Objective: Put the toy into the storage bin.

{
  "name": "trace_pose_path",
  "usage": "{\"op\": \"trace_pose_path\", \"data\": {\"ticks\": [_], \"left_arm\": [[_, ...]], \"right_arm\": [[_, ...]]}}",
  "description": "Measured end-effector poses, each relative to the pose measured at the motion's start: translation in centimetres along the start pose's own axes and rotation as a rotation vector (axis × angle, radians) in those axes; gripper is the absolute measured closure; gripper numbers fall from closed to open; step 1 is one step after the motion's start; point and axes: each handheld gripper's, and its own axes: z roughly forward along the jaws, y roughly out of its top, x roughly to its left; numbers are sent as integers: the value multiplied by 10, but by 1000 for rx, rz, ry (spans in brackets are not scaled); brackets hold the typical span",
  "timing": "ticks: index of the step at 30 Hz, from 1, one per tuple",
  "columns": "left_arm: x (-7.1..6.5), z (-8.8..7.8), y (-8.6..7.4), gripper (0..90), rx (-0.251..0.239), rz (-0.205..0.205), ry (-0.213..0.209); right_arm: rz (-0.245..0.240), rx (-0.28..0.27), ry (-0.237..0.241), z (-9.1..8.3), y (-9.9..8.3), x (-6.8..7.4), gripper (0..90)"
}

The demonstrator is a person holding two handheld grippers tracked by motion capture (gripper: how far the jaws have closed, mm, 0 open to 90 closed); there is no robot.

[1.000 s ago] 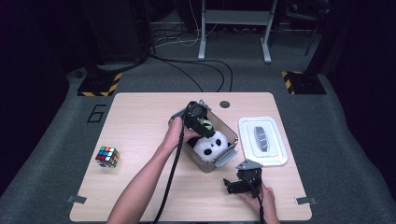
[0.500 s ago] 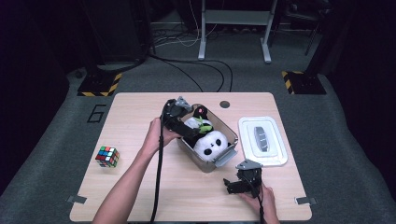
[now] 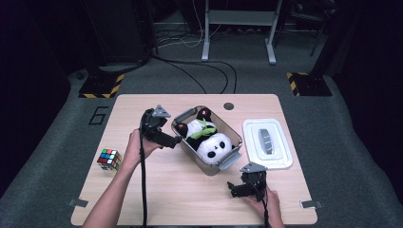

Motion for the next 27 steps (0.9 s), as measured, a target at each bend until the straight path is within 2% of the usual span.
{"op": "trace_pose_path", "data": {"ticks": [11,18,24,27], "left_arm": [[25,-24,-45,0,-17,-73,62],[42,-34,-77,0,-19,-137,135],[62,-40,-104,0,-40,-216,191],[72,-43,-118,0,-30,-251,207]], "right_arm": [[0,0,0,0,0,0,0],[0,0,0,0,0,0,0],[0,0,0,0,0,0,0],[0,0,0,0,0,0,0]]}}
